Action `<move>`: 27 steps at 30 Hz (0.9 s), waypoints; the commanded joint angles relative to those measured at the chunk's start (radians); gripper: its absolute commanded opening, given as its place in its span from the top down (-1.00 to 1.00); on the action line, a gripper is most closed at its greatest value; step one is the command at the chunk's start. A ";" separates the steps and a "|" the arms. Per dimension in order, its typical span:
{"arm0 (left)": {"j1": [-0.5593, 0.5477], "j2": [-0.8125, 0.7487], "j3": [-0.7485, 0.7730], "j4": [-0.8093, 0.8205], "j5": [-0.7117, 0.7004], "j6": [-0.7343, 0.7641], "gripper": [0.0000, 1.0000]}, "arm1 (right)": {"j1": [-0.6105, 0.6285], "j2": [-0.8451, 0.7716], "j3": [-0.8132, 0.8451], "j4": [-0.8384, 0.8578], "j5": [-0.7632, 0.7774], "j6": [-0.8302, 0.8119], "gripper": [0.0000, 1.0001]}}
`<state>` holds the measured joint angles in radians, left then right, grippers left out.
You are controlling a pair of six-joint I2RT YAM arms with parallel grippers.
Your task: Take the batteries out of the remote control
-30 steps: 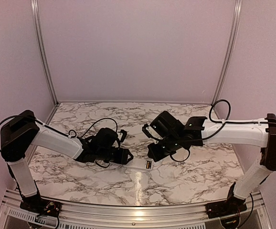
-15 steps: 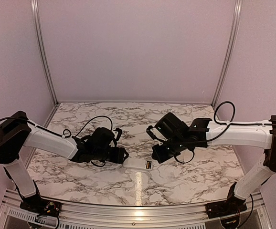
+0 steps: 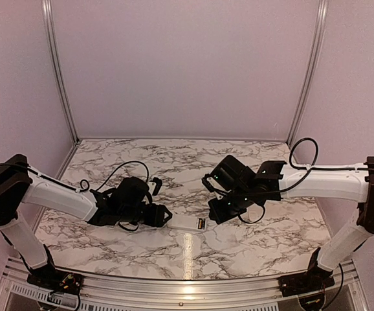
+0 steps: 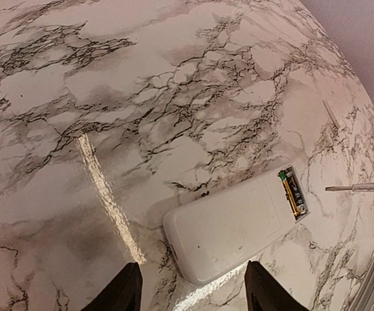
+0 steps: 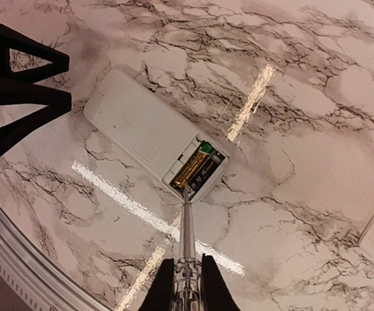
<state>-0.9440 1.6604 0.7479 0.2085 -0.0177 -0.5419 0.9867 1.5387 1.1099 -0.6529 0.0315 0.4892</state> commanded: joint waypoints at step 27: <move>-0.017 0.095 0.036 0.062 0.132 0.020 -0.10 | -0.019 0.156 0.091 -0.032 0.007 0.032 1.00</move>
<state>-0.9520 1.7325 0.7528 0.2504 0.0998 -0.5335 0.9787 1.6756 1.1534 -0.6678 0.0280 0.5236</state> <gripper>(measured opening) 0.555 0.108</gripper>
